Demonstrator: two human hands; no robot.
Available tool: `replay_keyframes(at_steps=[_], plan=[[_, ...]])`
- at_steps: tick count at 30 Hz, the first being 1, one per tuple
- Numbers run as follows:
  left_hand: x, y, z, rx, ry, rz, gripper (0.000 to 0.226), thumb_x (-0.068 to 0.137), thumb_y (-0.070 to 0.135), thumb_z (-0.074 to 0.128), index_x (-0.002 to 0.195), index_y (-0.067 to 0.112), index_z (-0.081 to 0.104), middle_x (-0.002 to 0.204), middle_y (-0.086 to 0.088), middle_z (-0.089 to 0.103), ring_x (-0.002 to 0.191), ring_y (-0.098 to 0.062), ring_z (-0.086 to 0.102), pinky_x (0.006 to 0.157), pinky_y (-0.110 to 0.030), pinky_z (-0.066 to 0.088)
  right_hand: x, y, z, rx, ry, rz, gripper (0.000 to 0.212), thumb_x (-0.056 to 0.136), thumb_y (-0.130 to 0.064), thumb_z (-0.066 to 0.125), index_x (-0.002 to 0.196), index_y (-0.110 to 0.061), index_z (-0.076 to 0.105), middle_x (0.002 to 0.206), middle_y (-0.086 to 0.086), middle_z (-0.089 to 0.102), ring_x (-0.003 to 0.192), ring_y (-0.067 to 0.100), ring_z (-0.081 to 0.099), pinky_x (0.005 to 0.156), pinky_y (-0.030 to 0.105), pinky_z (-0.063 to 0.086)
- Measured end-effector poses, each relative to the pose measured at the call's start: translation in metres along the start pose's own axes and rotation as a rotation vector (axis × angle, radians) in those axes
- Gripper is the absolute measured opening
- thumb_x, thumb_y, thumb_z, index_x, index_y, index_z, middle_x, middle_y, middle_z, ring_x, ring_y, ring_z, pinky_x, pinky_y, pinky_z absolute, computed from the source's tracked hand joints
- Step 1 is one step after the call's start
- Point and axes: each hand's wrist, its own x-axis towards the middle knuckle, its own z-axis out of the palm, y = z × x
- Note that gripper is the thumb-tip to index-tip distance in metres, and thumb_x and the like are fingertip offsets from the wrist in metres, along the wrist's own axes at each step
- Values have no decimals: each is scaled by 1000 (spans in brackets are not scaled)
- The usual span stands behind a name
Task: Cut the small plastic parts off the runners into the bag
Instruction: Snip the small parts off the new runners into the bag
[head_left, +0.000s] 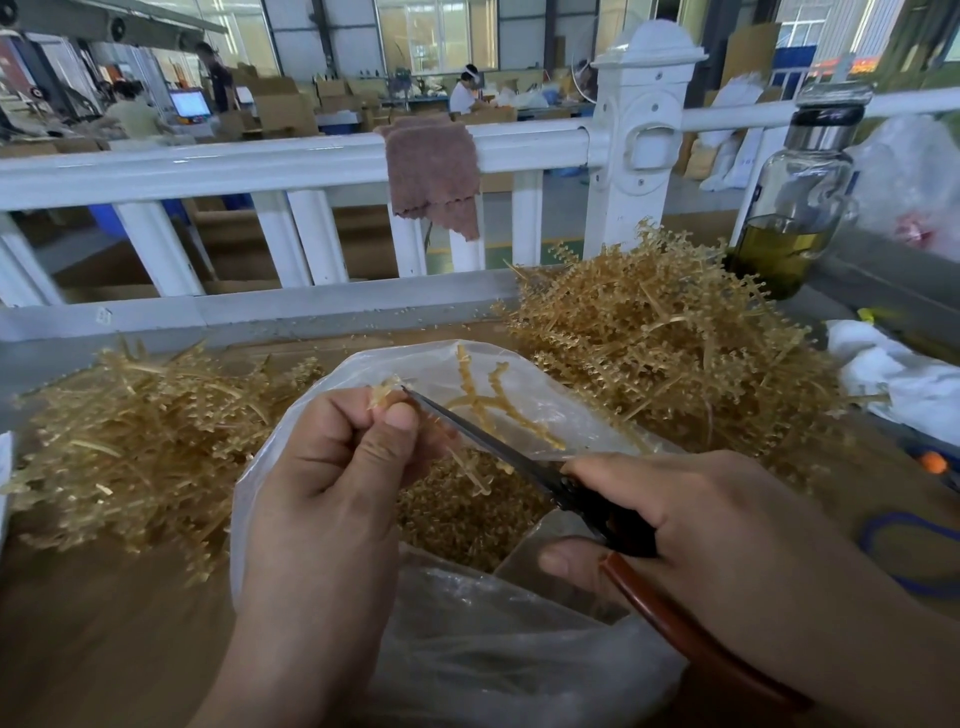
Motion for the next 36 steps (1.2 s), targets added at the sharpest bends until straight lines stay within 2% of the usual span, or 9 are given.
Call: replay_keyframes(at_steps=[3,6,10,17,22,27,31,34,36], plan=[[0,0,-1,-4,0,-8,11,85,32,62,76,29,68,76,1,73,79,-12,71,75,-23,57,-1,-1,0,-1,-3,-15,56,74,-83,34,88,-32,53,79,-19,57,75,1,55,61,20,41],[-1,0,0,-12,-3,-9,11,84,32,62,75,27,67,76,0,73,78,-12,71,76,-22,57,-1,-1,0,-11,4,-25,53,76,-81,35,81,-30,51,70,-15,54,70,3,54,56,22,39],[-1,1,0,-39,-6,-25,12,85,30,62,74,25,66,75,0,71,76,-10,70,75,-19,55,-1,-1,1,-29,10,-30,53,76,-80,34,82,-31,55,63,-12,53,67,4,55,56,23,41],[1,0,1,-42,1,-33,13,85,28,61,74,25,66,75,0,72,76,-11,71,74,-19,55,0,-1,1,-36,10,-36,49,77,-79,34,79,-33,50,59,-10,52,67,8,55,54,22,39],[1,-1,1,-8,-14,-21,14,85,31,60,74,27,67,76,1,72,77,-11,70,72,-23,57,0,0,0,-36,6,-34,55,75,-80,33,82,-31,55,61,-8,54,65,9,56,52,24,38],[1,1,0,3,-40,1,17,87,28,60,72,28,68,74,1,72,75,-10,70,76,-19,55,0,0,0,0,-10,-28,57,74,-83,34,86,-31,53,74,-11,57,72,6,56,64,23,42],[1,1,2,39,-52,7,19,88,27,60,71,28,68,74,1,73,75,-10,70,78,-20,56,0,0,1,-1,-2,-17,54,74,-82,32,80,-32,50,68,-11,57,70,5,56,64,21,42],[0,1,3,38,-46,-5,17,88,25,60,73,25,67,73,1,73,74,-10,70,75,-27,58,1,1,1,-25,2,-16,54,72,-80,29,79,-32,50,63,-10,55,66,6,55,60,24,42],[0,0,2,39,-37,-18,15,88,26,60,76,19,65,74,-1,73,75,-11,71,81,-33,55,1,1,1,-29,-6,-27,52,74,-79,29,78,-31,50,60,-9,54,61,7,55,55,25,41]])
